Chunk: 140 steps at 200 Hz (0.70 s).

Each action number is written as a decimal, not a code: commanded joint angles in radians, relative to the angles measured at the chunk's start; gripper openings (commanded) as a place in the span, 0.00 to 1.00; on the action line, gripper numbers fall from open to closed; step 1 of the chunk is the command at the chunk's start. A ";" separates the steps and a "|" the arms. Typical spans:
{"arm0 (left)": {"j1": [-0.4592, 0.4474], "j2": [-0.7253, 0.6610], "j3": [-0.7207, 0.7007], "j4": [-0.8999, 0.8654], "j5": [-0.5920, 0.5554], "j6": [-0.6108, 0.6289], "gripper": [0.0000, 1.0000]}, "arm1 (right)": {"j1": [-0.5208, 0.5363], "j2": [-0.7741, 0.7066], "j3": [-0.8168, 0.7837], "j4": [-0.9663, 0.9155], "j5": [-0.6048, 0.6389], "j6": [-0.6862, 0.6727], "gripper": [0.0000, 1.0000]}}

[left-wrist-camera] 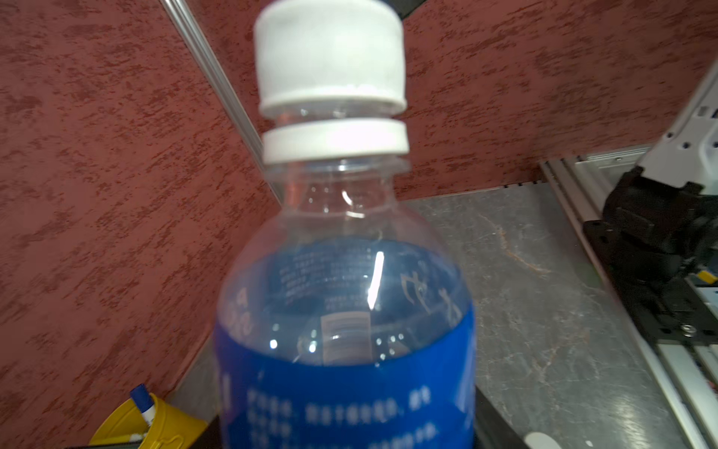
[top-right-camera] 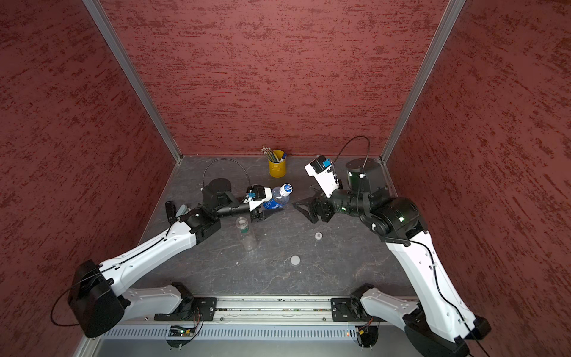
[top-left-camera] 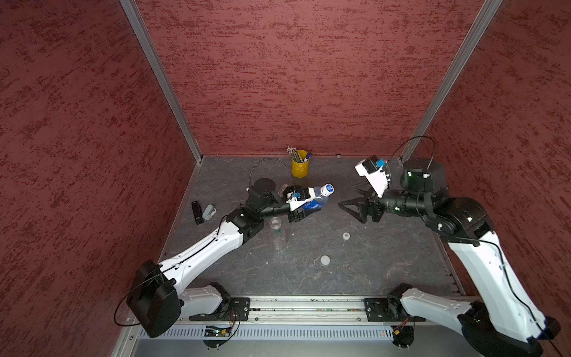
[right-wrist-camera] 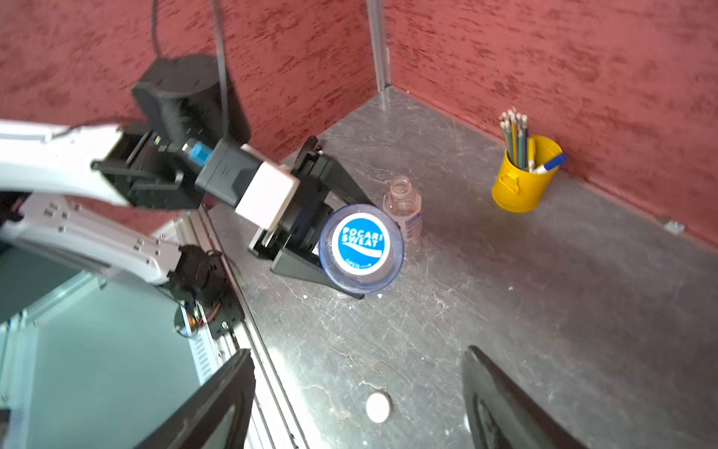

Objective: Screw on the bottle caps
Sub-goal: Screw the bottle cap onto the plastic bottle.

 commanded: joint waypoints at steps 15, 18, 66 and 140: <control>0.022 0.008 0.066 -0.192 0.216 0.029 0.57 | 0.001 0.065 0.032 -0.060 -0.139 -0.484 0.79; 0.023 0.009 0.071 -0.199 0.219 0.033 0.57 | 0.000 0.072 0.039 -0.073 -0.147 -0.509 0.78; 0.022 0.040 0.108 -0.249 0.236 0.067 0.57 | 0.000 0.140 0.087 -0.091 -0.189 -0.667 0.69; 0.020 0.066 0.125 -0.250 0.233 0.095 0.57 | 0.000 0.218 0.169 -0.168 -0.190 -0.708 0.54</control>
